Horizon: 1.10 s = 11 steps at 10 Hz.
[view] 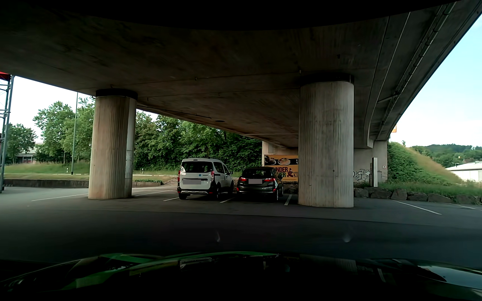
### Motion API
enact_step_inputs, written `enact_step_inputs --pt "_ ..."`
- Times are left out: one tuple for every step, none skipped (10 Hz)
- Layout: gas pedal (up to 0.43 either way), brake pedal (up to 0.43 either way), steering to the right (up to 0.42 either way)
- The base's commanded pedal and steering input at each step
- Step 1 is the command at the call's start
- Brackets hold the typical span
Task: Follow the waypoints while adhering to traffic rules and regulations
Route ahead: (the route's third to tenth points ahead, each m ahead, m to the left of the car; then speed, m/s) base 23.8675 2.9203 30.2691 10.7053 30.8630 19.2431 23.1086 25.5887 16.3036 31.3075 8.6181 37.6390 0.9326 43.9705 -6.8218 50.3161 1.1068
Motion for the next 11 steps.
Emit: enact_step_inputs --pt "0.118 0.000 0.750" --pt "0.130 0.000 0.752" --pt "0.130 0.000 0.776" --pt "0.130 0.000 0.815" --pt "0.118 0.000 0.842" --pt "0.118 0.000 0.855" --pt "0.118 0.000 0.864" --pt "0.118 0.000 0.864" --pt "0.118 0.000 0.865" --pt "0.110 0.000 0.869" --pt "0.087 0.000 0.877"
